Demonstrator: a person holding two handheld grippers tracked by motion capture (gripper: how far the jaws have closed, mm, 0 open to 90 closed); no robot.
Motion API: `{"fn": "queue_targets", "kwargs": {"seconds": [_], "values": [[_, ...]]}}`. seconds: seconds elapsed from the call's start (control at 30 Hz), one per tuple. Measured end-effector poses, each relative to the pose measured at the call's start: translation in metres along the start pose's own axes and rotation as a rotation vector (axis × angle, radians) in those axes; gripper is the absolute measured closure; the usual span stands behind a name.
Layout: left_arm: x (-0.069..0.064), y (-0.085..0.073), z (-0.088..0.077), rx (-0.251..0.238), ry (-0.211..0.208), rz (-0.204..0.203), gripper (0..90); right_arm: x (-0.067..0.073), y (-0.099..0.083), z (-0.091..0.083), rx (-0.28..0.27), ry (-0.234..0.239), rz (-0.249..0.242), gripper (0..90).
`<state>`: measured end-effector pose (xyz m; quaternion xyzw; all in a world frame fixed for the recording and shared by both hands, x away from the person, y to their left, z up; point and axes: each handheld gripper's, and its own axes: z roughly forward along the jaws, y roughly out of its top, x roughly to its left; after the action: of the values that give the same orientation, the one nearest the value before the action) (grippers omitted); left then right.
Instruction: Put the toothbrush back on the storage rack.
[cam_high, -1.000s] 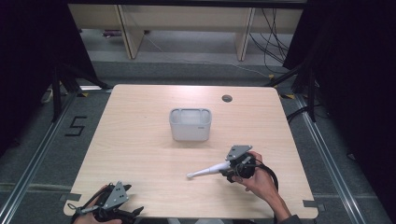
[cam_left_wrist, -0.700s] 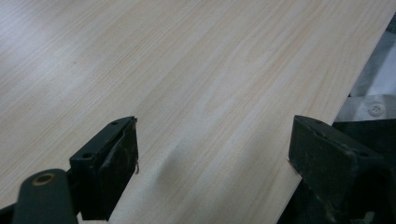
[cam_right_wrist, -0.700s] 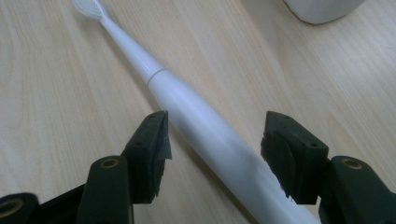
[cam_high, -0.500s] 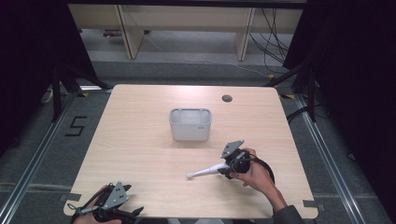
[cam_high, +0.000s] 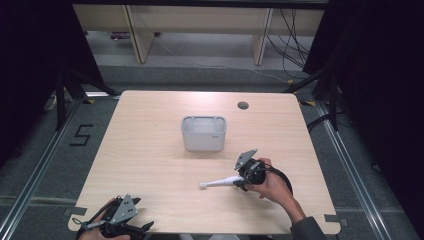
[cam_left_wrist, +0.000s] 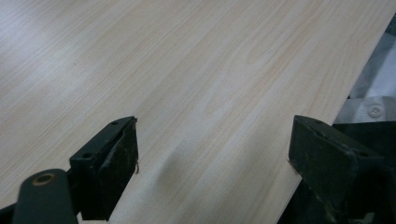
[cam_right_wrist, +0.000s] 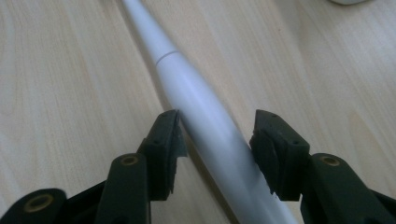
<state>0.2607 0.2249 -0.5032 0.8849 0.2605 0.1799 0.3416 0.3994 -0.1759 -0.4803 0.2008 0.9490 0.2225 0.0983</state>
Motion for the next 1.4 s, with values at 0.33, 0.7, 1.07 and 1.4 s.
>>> {"fn": "queue_targets", "kwargs": {"seconds": [0.33, 0.7, 1.07, 1.4], "values": [[0.000, 0.000, 0.001, -0.004, 0.001, -0.010, 15.7, 0.002, 0.002, 0.002, 0.070, 0.031, 0.004, 58.9], [0.000, 0.000, 0.001, -0.005, -0.001, -0.013, 15.7, 0.003, 0.007, 0.004, 0.147, 0.067, -0.013, 64.9], [0.000, 0.000, 0.001, -0.005, 0.000, -0.014, 15.7, 0.006, 0.011, 0.003, 0.204, 0.080, 0.001, 66.1], [0.000, 0.000, 0.000, 0.002, -0.004, 0.004, 15.7, 0.006, 0.013, 0.003, 0.238, 0.107, 0.017, 66.2]]}}
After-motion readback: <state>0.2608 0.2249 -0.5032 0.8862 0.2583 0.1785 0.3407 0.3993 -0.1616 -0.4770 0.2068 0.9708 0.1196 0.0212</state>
